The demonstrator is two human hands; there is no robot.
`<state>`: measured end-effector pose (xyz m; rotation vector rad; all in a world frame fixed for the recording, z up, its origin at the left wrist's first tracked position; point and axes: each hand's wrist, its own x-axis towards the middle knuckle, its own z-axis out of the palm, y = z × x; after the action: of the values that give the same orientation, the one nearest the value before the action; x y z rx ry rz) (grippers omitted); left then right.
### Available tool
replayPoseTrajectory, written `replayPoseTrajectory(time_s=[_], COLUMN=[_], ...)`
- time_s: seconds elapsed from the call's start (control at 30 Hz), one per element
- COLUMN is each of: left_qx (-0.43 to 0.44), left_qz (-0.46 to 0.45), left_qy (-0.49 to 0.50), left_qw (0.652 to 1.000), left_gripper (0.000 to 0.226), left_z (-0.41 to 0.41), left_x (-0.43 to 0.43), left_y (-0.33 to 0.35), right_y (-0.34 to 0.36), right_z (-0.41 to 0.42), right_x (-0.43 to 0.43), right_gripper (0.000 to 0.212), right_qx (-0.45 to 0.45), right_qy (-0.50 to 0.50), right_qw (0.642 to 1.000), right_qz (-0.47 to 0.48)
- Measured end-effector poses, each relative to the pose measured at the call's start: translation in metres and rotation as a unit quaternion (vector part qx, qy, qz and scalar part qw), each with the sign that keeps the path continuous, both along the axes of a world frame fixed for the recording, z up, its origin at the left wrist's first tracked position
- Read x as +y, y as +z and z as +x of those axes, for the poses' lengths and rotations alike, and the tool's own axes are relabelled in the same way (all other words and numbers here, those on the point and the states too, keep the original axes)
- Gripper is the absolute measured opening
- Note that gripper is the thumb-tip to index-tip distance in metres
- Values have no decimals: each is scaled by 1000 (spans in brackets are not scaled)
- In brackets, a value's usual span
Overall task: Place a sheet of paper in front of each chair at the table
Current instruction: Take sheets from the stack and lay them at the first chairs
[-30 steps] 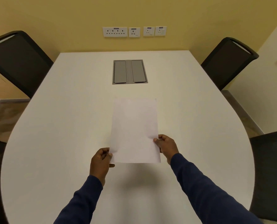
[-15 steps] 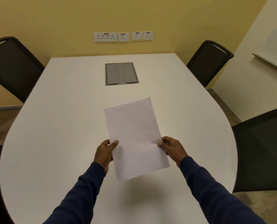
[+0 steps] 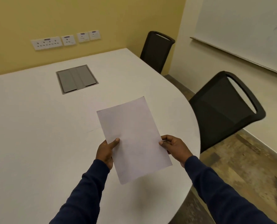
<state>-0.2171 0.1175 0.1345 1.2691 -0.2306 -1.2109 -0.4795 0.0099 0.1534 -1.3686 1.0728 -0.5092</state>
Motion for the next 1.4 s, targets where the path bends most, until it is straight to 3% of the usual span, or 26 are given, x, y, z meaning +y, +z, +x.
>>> replayPoseTrajectory(time_s=[0.27, 0.43, 0.57, 0.8, 1.1, 1.27, 1.4], left_qx=[4, 28, 51, 65, 53, 29, 18], left_qz=[-30, -60, -100, -118, -120, -127, -136], left_qy=[8, 18, 9, 1, -13, -20, -14], left_qw=[1000, 998, 994, 991, 991, 991, 990], left_gripper=[26, 39, 42, 39, 29, 26, 30], left_z=[-99, -186, -260, -359, -414, -431, -440], left_x=[-20, -41, -59, -92, -157, -218, -283], left_y=[32, 51, 67, 90, 98, 99, 102], right_y=[30, 51, 62, 67, 75, 81, 87], right_z=[-113, -194, -253, -329, -406, -438, -449], right_x=[16, 21, 18, -6, -79, -151, -229], right_gripper=[20, 24, 39, 24, 8, 20, 18], right_qx=[-72, -118, -131, -103, -106, -83, -80], right_qy=[-98, -100, -128, -210, -249, -265, -260], right_qw=[992, 988, 983, 972, 962, 959, 959], right_qz=[35, 28, 18, -20, -39, -55, -78])
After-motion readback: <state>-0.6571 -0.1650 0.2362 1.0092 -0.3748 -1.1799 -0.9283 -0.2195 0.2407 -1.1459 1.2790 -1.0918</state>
